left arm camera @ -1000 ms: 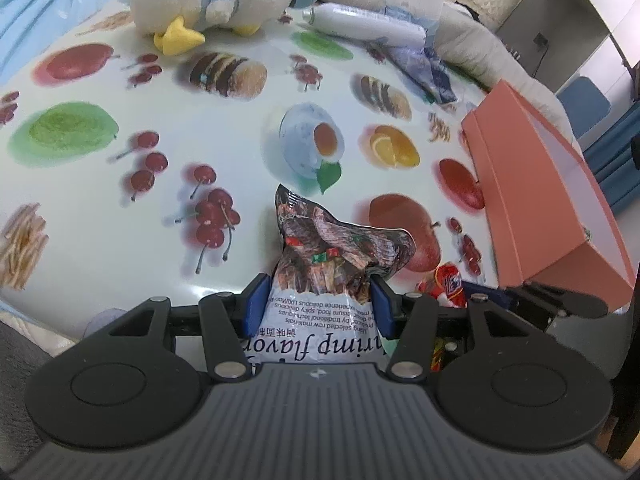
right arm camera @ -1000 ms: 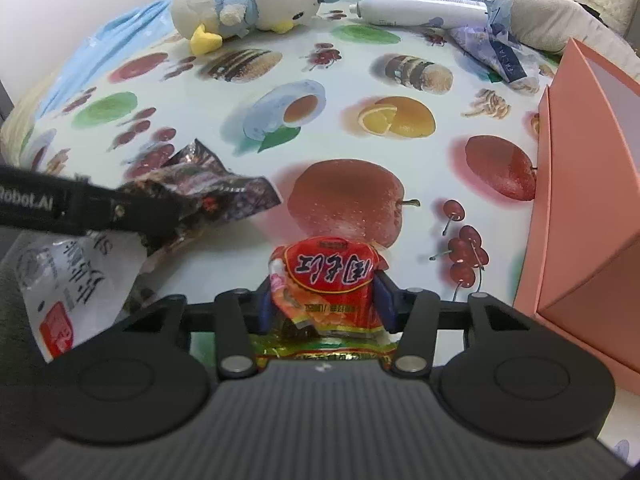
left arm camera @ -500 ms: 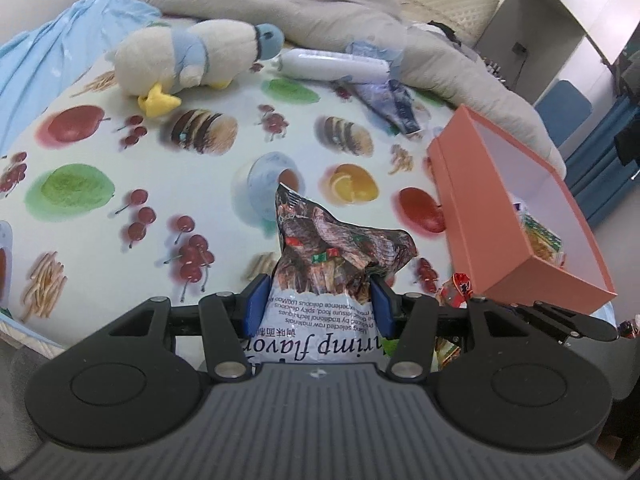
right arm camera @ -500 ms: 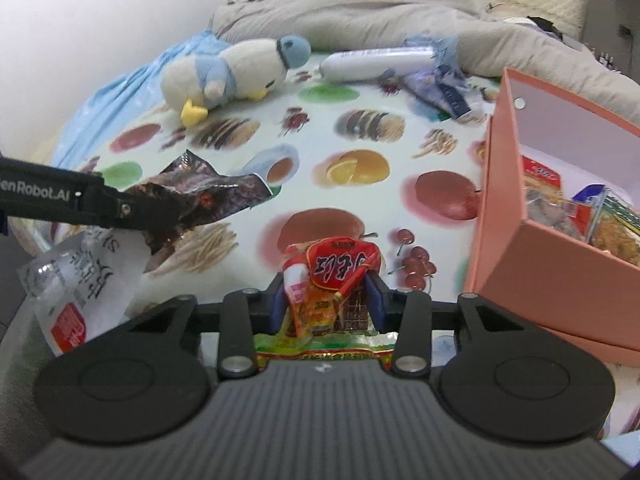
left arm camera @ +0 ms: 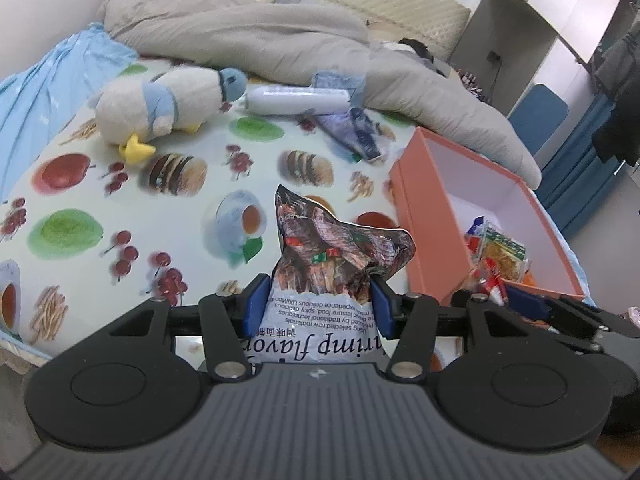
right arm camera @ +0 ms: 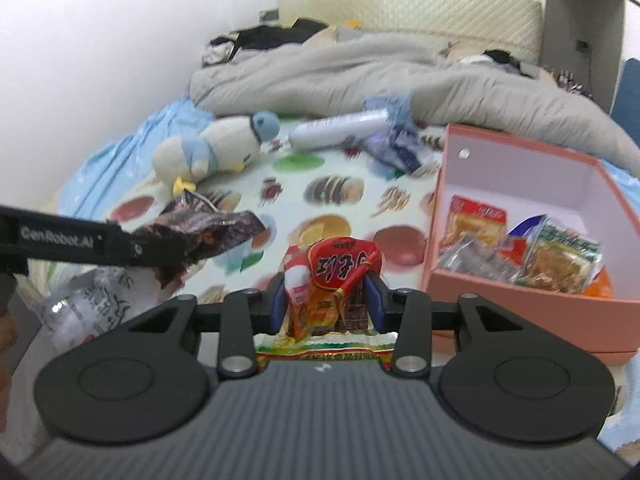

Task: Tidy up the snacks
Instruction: 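Carry shrimp-flavour bag with left tool while right tool carries candy pack over box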

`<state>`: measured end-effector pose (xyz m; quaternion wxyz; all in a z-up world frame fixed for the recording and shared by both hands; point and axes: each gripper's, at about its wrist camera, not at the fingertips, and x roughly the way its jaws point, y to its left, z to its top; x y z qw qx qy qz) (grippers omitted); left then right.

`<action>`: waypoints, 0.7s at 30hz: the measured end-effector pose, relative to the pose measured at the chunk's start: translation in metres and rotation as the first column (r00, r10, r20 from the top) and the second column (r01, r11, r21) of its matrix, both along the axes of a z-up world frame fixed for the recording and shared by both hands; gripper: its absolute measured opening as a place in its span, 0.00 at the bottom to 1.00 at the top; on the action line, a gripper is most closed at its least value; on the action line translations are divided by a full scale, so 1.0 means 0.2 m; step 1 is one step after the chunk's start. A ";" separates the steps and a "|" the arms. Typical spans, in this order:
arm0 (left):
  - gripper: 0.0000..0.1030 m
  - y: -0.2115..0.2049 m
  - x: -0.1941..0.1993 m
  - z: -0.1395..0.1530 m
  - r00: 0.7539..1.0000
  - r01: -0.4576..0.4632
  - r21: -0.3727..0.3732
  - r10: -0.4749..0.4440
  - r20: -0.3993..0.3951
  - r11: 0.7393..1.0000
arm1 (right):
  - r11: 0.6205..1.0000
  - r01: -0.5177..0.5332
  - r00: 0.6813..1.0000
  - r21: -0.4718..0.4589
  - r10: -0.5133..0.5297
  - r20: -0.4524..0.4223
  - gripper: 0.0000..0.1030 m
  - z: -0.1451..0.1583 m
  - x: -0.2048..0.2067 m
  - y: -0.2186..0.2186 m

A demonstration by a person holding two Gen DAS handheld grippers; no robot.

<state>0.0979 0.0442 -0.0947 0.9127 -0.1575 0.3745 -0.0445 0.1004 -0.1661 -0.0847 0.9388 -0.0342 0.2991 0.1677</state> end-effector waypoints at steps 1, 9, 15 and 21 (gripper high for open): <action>0.57 -0.01 0.00 0.01 1.000 0.004 0.000 -0.004 0.005 1.000 | 1.000 0.006 1.000 0.009 -0.007 0.010 0.42 0.02 -0.01 -0.02; 0.57 -0.14 -0.01 0.13 0.996 0.057 0.013 -0.058 0.062 0.998 | 0.997 0.063 0.995 0.035 -0.066 0.080 0.42 0.16 -0.07 -0.14; 0.57 -0.29 0.00 0.22 0.987 0.121 0.000 -0.121 0.104 0.993 | 0.992 0.123 0.985 0.041 -0.127 0.117 0.42 0.23 -0.11 -0.27; 0.57 -0.51 0.07 0.29 0.967 0.218 -0.014 -0.214 0.142 0.976 | 0.978 0.202 0.970 0.046 -0.206 0.132 0.42 0.27 -0.13 -0.43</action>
